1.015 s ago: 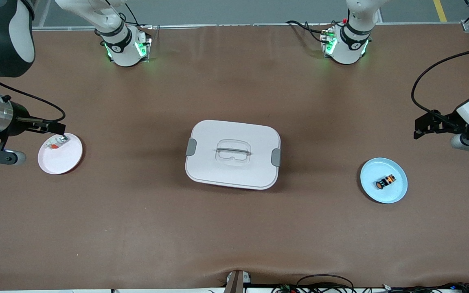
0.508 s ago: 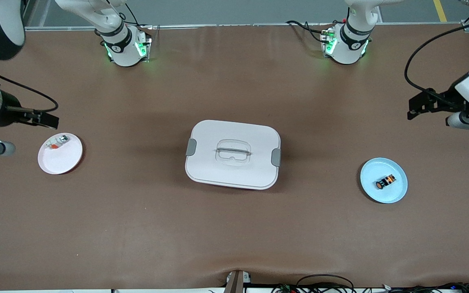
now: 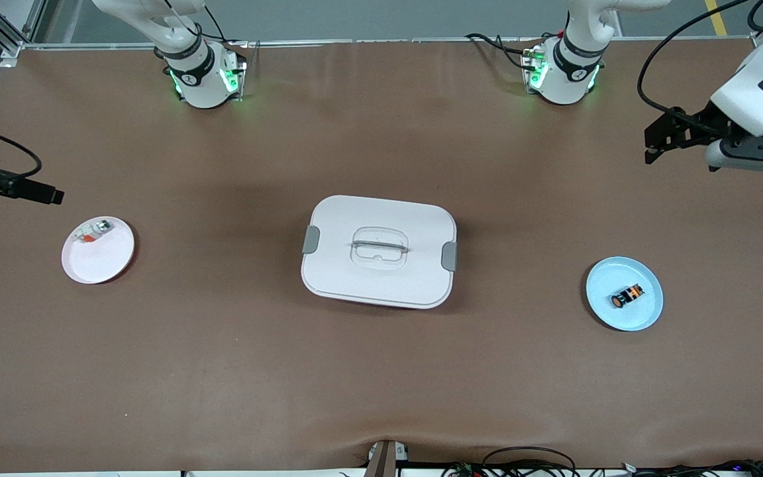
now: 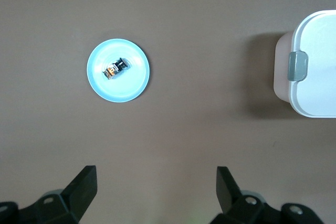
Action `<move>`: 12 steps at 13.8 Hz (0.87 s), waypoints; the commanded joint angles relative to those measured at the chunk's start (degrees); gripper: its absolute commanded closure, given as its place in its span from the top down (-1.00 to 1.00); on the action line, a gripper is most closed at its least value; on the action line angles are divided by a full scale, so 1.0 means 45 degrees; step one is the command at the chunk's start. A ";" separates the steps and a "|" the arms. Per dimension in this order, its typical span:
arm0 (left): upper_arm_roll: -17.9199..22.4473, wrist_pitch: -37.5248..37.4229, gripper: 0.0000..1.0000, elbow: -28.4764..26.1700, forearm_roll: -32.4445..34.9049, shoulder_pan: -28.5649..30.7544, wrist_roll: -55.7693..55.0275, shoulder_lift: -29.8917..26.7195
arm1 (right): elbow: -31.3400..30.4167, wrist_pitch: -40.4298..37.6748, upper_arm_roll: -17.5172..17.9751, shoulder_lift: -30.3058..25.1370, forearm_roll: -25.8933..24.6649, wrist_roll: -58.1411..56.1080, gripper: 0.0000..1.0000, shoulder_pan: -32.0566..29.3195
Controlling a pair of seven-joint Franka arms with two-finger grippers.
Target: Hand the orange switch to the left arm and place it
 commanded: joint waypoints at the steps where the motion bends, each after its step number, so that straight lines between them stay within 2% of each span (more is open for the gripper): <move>1: 0.0169 0.0560 1.00 -0.1125 0.0235 -0.0291 -0.0403 -0.0964 | -0.0391 0.0111 0.0118 -0.0222 0.0193 0.0072 1.00 -0.0049; 7: -0.0339 0.0366 1.00 -0.1165 0.0235 0.0275 -0.0403 -0.1160 | -0.1619 0.0676 0.0118 -0.0826 0.0193 -0.0142 1.00 -0.0088; 12: -0.0203 0.0150 1.00 -0.0522 0.0235 0.0354 -0.0344 -0.0771 | -0.3357 0.1749 0.0118 -0.1978 0.0193 -0.0688 1.00 -0.0302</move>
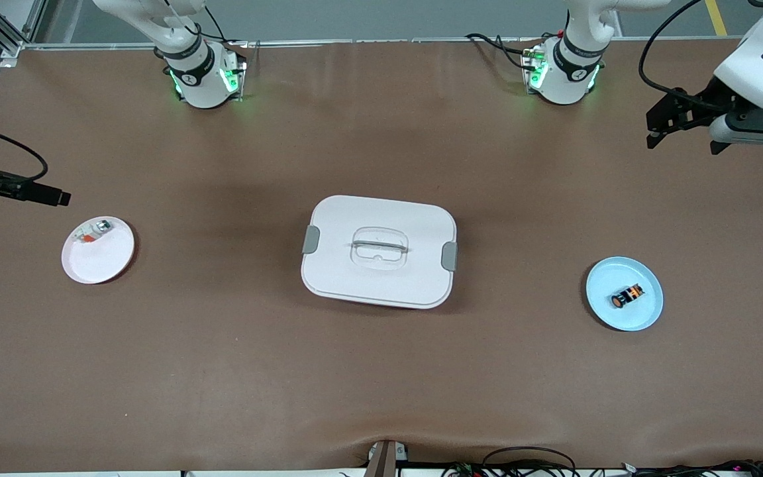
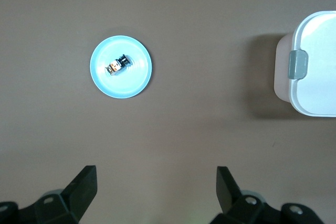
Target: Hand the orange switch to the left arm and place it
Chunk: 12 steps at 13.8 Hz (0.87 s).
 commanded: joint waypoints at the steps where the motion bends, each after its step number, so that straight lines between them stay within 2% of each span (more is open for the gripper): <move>1: -0.0035 -0.0077 1.00 0.0333 0.0202 0.0158 -0.0154 0.0172 | -0.1538 0.0736 0.0080 -0.1127 0.0130 -0.0628 1.00 -0.0309; 5: 0.0004 -0.0076 1.00 0.0567 0.0202 0.0373 -0.0193 0.0465 | -0.2476 0.1244 0.0060 -0.1869 0.0111 -0.0767 1.00 -0.0388; 9: -0.0054 -0.0077 1.00 0.1309 0.0202 0.0295 -0.0564 0.0993 | -0.3589 0.1967 0.0060 -0.2748 -0.0046 -0.0767 1.00 -0.0368; 12: -0.0132 -0.0077 1.00 0.1252 0.0222 0.0237 -0.0565 0.0974 | -0.4001 0.2281 0.0060 -0.3062 -0.0046 -0.0767 1.00 -0.0368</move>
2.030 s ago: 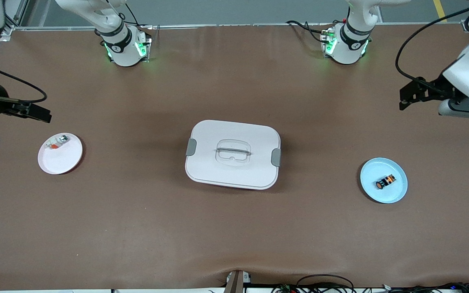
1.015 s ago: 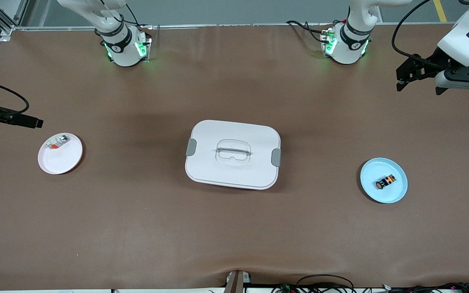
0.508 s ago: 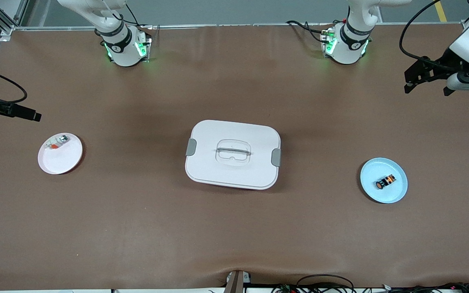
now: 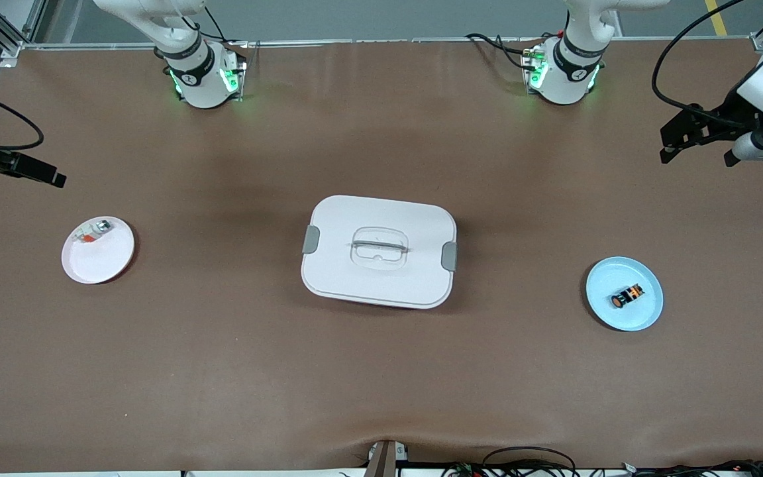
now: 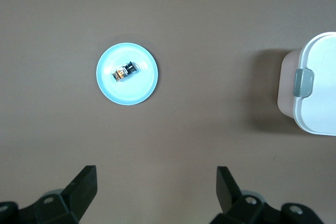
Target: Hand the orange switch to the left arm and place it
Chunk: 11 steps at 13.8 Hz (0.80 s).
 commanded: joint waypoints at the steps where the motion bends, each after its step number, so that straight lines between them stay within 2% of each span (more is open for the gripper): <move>1: -0.0096 -0.0342 1.00 0.0175 0.0220 -0.0041 -0.0187 0.0031 | -0.0792 0.0361 0.0098 -0.0696 -0.0036 -0.0169 1.00 -0.0120; 6: -0.0193 -0.0423 1.00 -0.0099 0.0220 -0.0021 -0.0109 -0.0223 | -0.1630 0.1062 0.0118 -0.1359 -0.0036 -0.0169 1.00 -0.0120; 11: -0.0233 -0.0364 1.00 -0.0160 0.0200 -0.0021 -0.0109 -0.0341 | -0.1594 0.1122 0.0176 -0.1673 -0.0017 -0.0169 1.00 -0.0081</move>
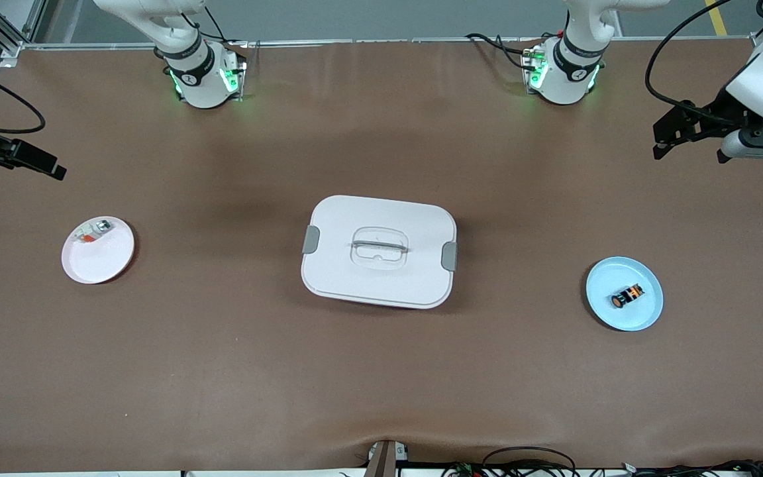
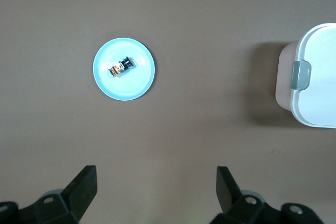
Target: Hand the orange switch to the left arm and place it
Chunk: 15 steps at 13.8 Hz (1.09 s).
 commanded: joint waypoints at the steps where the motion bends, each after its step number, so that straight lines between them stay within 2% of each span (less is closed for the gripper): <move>1: -0.0078 -0.0065 1.00 -0.0015 0.0181 0.0034 -0.0046 -0.0157 | -0.0354 0.0175 0.0152 -0.0657 -0.0017 -0.0157 1.00 -0.0062; 4: -0.0059 -0.0065 1.00 0.0220 0.0200 0.0113 -0.0006 -0.0040 | -0.0373 0.0117 0.0152 -0.0892 -0.0056 -0.0215 1.00 -0.0062; 8: -0.0059 -0.0085 1.00 0.0494 0.0219 0.0093 -0.0006 0.0176 | -0.0354 0.0155 0.0074 -0.0853 -0.0134 -0.1816 1.00 -0.0140; 11: -0.0020 -0.0085 1.00 0.0494 0.0200 0.0113 0.0033 0.0176 | -0.0315 0.0253 0.0172 -0.0834 -0.1322 -0.2265 1.00 0.0462; 15: 0.0000 -0.0085 1.00 0.0514 0.0219 0.0113 0.0033 0.0176 | -0.0315 0.0292 0.0152 -0.0814 -0.1248 -0.2208 1.00 0.0543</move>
